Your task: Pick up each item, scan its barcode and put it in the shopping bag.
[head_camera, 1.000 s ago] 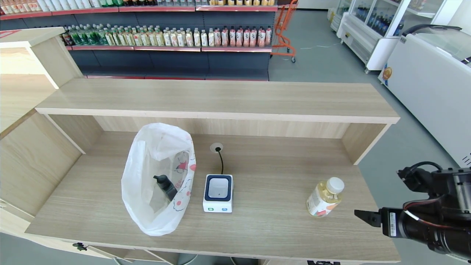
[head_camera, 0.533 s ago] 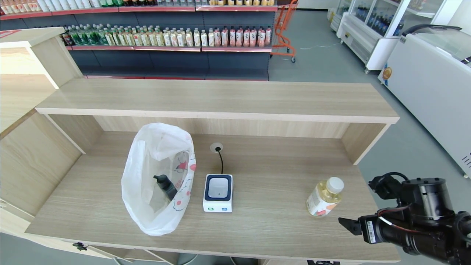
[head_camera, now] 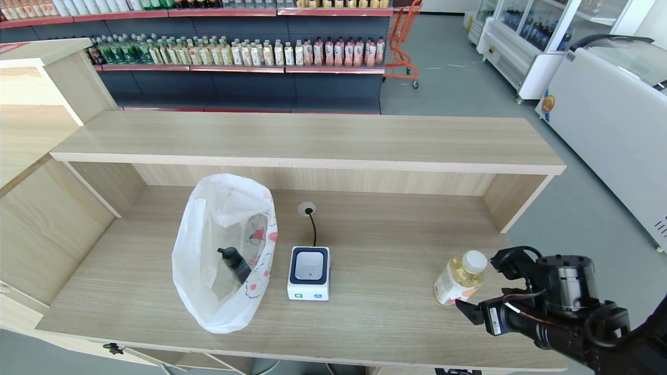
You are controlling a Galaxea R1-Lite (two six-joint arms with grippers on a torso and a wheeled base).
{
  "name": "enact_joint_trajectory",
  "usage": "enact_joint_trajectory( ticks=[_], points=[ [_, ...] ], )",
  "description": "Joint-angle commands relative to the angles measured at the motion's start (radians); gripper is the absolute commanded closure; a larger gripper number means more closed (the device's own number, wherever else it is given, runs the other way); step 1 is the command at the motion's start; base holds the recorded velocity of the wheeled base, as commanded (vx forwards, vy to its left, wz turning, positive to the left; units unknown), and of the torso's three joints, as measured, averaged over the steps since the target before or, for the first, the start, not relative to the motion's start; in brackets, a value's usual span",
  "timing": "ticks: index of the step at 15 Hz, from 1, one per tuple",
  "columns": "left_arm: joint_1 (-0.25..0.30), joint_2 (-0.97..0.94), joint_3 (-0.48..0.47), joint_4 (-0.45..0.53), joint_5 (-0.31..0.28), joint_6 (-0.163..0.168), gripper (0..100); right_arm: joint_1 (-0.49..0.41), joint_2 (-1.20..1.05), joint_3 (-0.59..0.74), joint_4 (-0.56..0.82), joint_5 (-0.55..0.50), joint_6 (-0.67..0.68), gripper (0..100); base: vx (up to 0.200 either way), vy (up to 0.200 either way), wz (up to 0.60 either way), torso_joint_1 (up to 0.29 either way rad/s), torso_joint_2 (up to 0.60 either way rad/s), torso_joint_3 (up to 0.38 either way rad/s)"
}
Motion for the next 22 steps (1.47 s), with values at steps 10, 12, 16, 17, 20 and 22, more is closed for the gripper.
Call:
enact_joint_trajectory(
  ticks=[10, 12, 16, 17, 20, 22],
  points=[
    [0.001, 0.000, 0.000, 0.000, 0.001, 0.000, 0, 0.019, 0.227, -0.012, -0.266, 0.032, -0.077, 0, 0.000, 0.000, 0.00, 0.000, 0.00, 0.000],
    [0.001, 0.000, 0.000, 0.000, 0.001, 0.000, 0, 0.019, 0.248, -0.014, -0.292, 0.032, -0.079, 0, 0.000, 0.000, 0.00, 0.000, 0.00, 0.000],
    [0.001, 0.000, 0.000, 0.000, -0.001, 0.000, 0, 0.019, 0.316, -0.035, -0.395, 0.032, -0.088, 0, 0.000, 0.000, 0.00, 0.000, 0.00, 0.000],
    [0.001, 0.000, 0.000, 0.000, -0.001, 0.000, 0, 0.020, 0.325, -0.049, -0.401, 0.034, -0.088, 0, 0.000, 0.000, 0.00, 0.000, 0.00, 0.000],
    [0.001, 0.000, 0.000, 0.000, 0.001, 0.000, 0, 0.037, 0.356, -0.078, -0.436, 0.034, -0.088, 0, 0.000, 0.000, 0.00, 0.000, 0.00, 0.000],
    [0.000, 0.000, 0.000, 0.000, -0.001, 0.000, 0, 0.049, 0.382, -0.103, -0.467, 0.032, -0.089, 0, 0.000, 0.000, 0.00, 0.000, 0.00, 0.000]
  ],
)
